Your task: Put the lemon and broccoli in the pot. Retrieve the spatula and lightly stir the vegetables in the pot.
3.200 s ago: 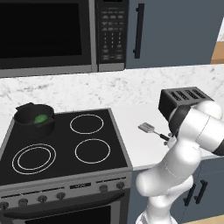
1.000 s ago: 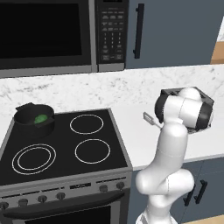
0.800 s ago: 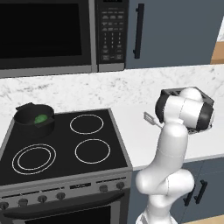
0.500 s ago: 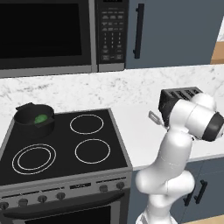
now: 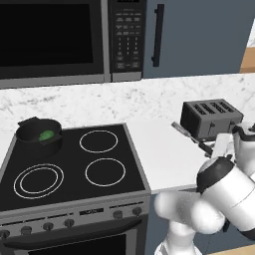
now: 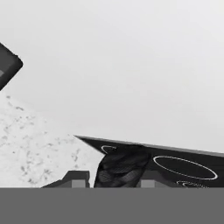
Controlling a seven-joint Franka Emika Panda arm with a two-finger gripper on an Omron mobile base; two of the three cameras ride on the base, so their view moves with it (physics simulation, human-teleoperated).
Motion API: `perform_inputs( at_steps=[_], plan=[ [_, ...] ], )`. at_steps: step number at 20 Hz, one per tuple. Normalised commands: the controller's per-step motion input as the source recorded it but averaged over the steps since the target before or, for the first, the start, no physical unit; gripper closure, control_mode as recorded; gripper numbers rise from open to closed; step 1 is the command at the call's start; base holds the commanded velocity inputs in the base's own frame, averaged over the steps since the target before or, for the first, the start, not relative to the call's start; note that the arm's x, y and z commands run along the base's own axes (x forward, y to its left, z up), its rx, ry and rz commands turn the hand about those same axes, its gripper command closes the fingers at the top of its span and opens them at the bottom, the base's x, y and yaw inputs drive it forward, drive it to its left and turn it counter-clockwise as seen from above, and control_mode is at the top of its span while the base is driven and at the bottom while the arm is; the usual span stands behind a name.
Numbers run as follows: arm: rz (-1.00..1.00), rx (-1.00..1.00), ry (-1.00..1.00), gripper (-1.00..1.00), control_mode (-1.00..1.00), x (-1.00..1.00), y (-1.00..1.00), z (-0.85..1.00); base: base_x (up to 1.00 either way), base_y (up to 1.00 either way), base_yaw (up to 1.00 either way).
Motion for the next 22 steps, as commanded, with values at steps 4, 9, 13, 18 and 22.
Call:
perform_inputs(
  at_steps=[4, 9, 13, 18, 22],
  plan=[
    [0.18, -0.51, -0.20, 1.00, -1.00, -0.46, 0.61, 1.00, 0.00, 0.00, 0.00],
    [0.20, -0.62, -0.20, 1.00, -1.00, -0.24, 0.75, 1.00, 0.00, 0.00, 0.00],
    [0.23, -0.66, -0.22, 1.00, -1.00, 0.00, 0.78, 1.00, 0.00, 0.00, 0.00],
    [0.26, -0.67, -0.17, 1.00, -1.00, 0.00, 0.69, 1.00, 0.00, 0.00, 0.00],
    [0.29, -0.72, -0.11, 1.00, -1.00, 0.00, 0.59, 0.78, 0.00, 0.00, 0.00]
  ],
)
